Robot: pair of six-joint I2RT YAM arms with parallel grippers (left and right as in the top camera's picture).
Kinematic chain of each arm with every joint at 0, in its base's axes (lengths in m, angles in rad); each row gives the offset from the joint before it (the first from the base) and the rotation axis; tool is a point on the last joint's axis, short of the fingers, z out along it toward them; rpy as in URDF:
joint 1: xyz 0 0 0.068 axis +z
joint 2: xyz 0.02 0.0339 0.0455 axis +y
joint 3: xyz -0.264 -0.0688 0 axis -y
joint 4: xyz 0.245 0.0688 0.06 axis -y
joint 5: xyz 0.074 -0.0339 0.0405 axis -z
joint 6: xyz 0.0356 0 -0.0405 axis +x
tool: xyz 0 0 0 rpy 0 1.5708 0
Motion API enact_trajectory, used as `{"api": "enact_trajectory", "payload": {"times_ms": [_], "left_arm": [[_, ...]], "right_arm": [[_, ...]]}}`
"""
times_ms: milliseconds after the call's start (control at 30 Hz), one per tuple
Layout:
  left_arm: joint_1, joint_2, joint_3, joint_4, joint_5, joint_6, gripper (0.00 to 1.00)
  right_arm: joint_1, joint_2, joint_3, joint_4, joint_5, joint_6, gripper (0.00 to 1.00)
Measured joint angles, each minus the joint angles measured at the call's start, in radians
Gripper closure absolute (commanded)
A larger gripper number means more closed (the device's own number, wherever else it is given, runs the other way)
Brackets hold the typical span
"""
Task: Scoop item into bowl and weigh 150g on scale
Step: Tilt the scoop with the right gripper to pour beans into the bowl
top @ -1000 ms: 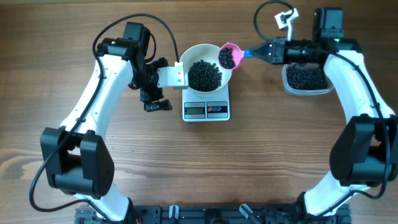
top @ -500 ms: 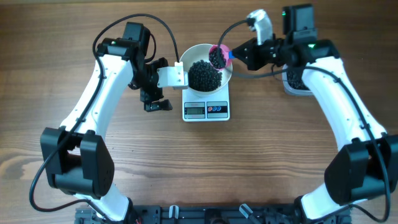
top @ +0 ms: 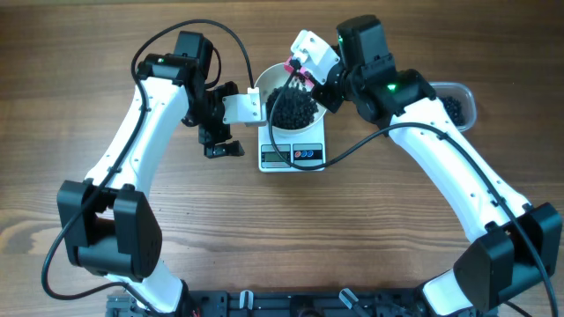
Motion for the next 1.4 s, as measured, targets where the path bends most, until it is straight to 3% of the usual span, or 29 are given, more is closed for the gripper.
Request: {"api": "enact_trajectory", "payload": {"times_ms": [1000,1200,1400], "left_arm": [[0.000,0.000,0.000,0.000,0.000,0.000,0.00],[0.000,0.000,0.000,0.000,0.000,0.000,0.00],[0.000,0.000,0.000,0.000,0.000,0.000,0.00]], "right_arm": [[0.004,-0.001,0.000,-0.018,-0.036,-0.006,0.96],[-0.019,-0.001,0.000,-0.014,-0.056,0.106,0.96],[-0.182,-0.001,0.000,0.108,-0.256,0.337,0.96]]}}
